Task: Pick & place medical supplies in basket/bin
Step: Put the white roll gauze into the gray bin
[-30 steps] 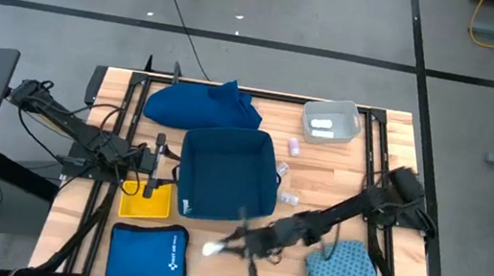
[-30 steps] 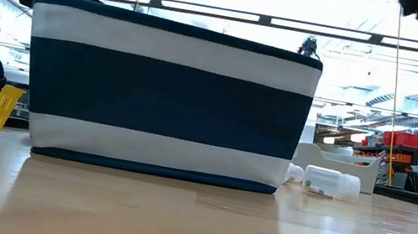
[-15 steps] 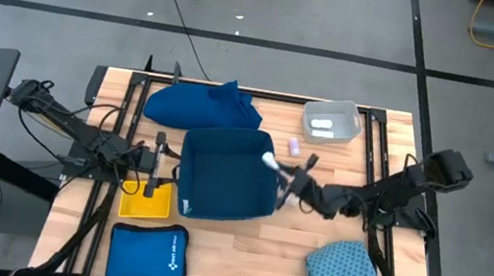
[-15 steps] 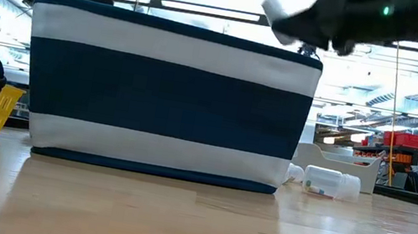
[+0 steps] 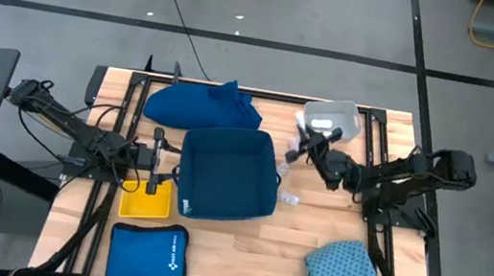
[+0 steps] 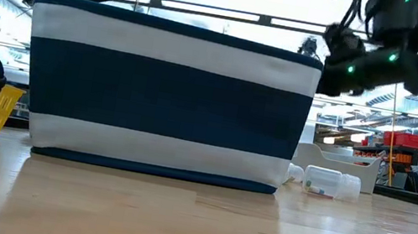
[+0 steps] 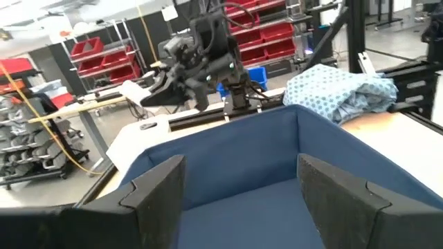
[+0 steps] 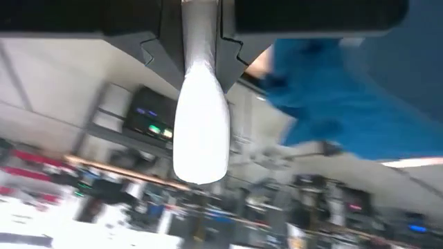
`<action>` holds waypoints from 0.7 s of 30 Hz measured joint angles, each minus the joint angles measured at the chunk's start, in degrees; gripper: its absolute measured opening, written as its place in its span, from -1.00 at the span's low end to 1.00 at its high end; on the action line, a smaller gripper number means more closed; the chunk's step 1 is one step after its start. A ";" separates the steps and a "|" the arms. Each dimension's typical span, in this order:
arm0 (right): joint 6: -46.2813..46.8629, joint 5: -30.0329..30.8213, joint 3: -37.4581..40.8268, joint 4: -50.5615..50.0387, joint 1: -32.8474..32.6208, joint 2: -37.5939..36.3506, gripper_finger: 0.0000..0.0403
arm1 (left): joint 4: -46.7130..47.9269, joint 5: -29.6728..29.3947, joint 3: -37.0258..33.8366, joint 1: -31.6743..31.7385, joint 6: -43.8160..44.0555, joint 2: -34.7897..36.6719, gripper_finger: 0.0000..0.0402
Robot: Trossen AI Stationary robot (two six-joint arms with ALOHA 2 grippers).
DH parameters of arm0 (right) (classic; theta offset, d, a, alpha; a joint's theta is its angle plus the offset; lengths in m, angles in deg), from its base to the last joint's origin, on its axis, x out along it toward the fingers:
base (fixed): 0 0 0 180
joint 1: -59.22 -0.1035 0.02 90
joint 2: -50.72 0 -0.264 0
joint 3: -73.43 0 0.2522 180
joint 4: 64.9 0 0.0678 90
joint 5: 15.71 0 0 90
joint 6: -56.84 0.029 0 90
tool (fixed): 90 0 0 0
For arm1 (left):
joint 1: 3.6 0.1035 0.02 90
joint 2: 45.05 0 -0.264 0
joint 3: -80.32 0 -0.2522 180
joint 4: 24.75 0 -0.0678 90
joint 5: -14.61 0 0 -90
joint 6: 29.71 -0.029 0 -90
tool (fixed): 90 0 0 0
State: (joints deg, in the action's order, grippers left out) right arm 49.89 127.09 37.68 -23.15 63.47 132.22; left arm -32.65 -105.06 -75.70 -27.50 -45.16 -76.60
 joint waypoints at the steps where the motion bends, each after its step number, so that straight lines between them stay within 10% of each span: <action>1: 0.62 0.07 0.24 -0.35 1.74 0.01 -0.79 | -0.10 -0.65 0.00 0.00 -0.03 0.00 0.39; 21: 1.61 -3.15 2.02 -17.34 21.55 0.04 -0.79 | -0.46 -10.83 0.00 4.12 -0.11 -0.14 0.39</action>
State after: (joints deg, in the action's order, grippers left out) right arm 51.50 123.94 39.71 -40.49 85.02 132.26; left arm -33.11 -115.89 -75.70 -23.38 -45.27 -76.75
